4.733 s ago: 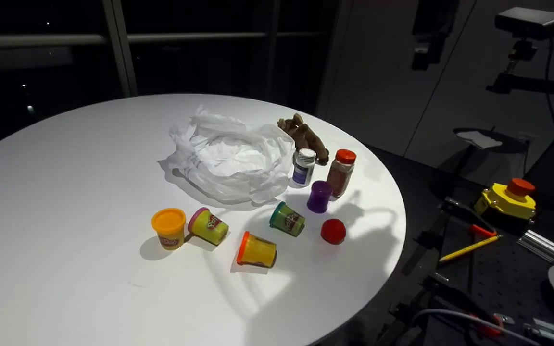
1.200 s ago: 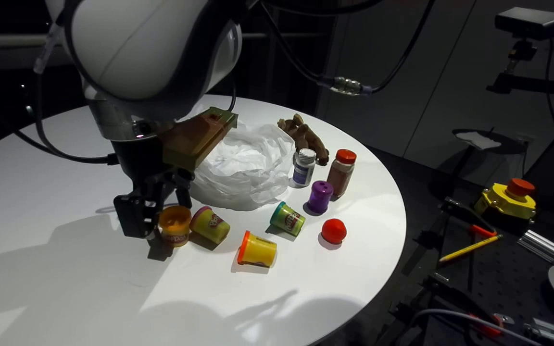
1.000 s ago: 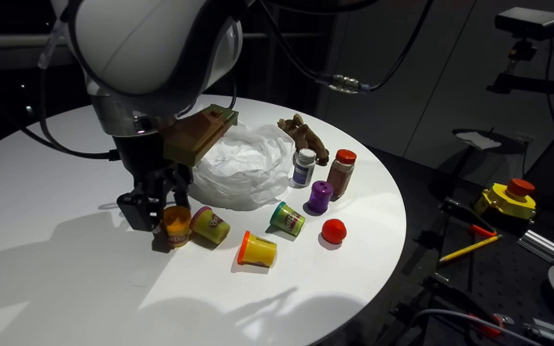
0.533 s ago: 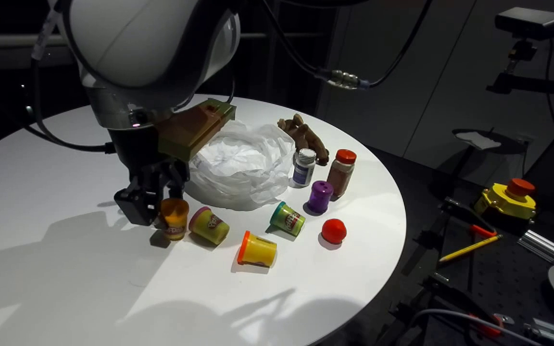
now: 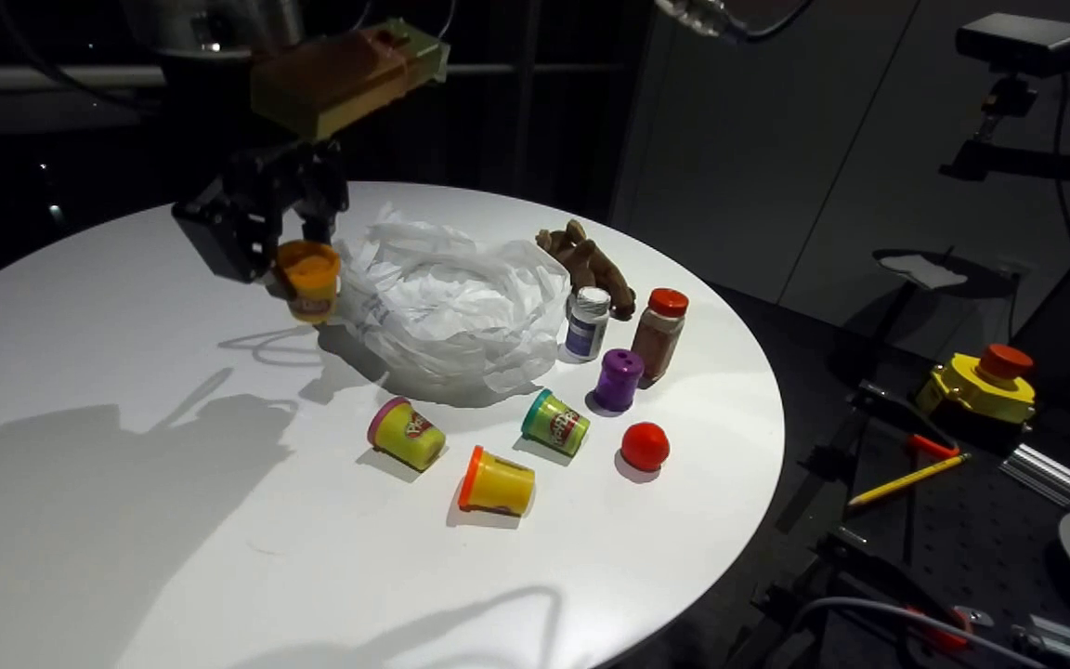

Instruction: Put all the objects on the table into the plastic bag.

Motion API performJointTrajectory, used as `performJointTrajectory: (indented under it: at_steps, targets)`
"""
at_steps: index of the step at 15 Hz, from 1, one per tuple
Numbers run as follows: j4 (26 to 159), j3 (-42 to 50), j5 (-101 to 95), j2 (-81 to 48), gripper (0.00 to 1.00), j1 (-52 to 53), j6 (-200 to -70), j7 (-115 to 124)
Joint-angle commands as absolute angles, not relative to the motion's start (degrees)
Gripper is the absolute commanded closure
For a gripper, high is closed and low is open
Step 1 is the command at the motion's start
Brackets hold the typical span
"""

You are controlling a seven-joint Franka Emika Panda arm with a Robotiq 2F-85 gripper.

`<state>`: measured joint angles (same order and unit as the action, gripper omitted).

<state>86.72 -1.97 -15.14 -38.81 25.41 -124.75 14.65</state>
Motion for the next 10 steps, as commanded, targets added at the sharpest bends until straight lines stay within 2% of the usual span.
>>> performJointTrajectory:
  at_steps: [1,10]
  targets:
    - [87.44,-0.55,-16.07,-33.7,0.76,22.87,-120.52,15.75]
    - [79.12,-1.39,-7.64,-39.83,0.76,7.3,-116.25,3.69]
